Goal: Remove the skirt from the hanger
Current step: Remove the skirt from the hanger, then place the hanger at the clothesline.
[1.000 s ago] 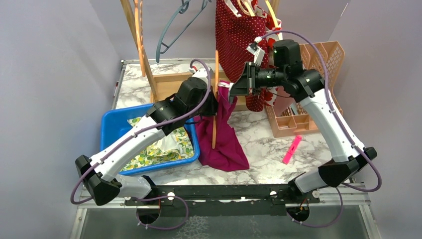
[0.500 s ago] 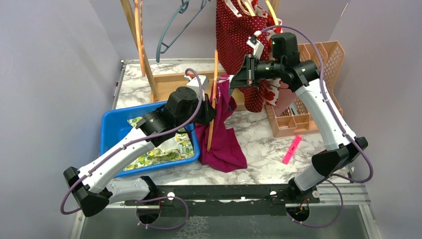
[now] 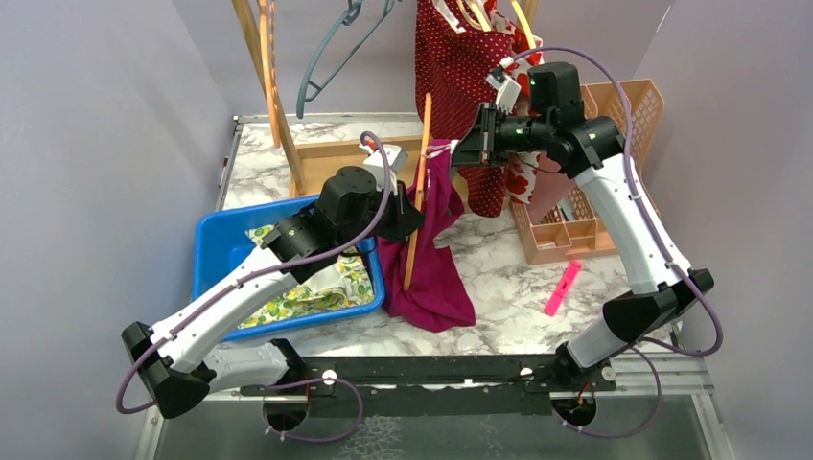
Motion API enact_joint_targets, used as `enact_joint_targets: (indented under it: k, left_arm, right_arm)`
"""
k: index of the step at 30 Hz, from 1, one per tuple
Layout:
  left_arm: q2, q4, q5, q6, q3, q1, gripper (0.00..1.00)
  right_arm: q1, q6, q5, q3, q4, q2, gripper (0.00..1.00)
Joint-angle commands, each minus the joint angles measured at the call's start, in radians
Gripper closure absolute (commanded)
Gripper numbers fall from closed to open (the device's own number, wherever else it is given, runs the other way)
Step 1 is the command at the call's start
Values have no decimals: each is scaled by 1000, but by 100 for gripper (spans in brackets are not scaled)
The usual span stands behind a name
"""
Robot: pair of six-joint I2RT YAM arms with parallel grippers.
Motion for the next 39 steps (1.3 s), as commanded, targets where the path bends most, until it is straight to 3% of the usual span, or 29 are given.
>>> enact_joint_targets:
  k: [1, 5, 8, 11, 16, 20, 22, 24, 26, 33, 36, 39]
  left_arm:
    - [-55, 53, 34, -8, -5, -1, 100]
    - [-46, 161, 82, -102, 19, 0, 100]
    - [-57, 272, 90, -178, 17, 0, 100]
    - [-75, 347, 75, -238, 8, -1, 100]
    - [-82, 312, 12, -324, 50, 0, 100]
    - [-60, 186, -76, -415, 135, 0, 100]
    - [-50, 155, -110, -456, 173, 0, 100]
    - [-43, 143, -156, -518, 189, 0, 100]
    - [-23, 150, -192, -544, 214, 1, 100]
    - [64, 94, -222, -631, 326, 9, 100]
    - [87, 86, -178, -645, 348, 28, 100]
    - [110, 86, -136, -670, 370, 54, 100]
  right_arm:
    - [-6, 0, -19, -15, 108, -23, 98]
    - [2, 73, -180, -146, 240, -55, 94]
    - [3, 71, -175, -211, 250, -88, 87]
    - [3, 7, -145, -174, 186, -90, 72]
    - [3, -181, 46, 28, -95, -47, 36]
    - [3, -291, 151, 107, -231, -49, 23]
    - [3, -332, 72, 87, -208, -76, 22]
    - [5, -342, -129, 17, -121, -128, 22]
    - [22, -312, -236, -83, -1, -205, 21]
    - [61, -245, -302, -334, 226, -351, 22]
    - [70, -156, -357, -379, 345, -339, 33]
    - [79, -154, -356, -385, 333, -327, 41]
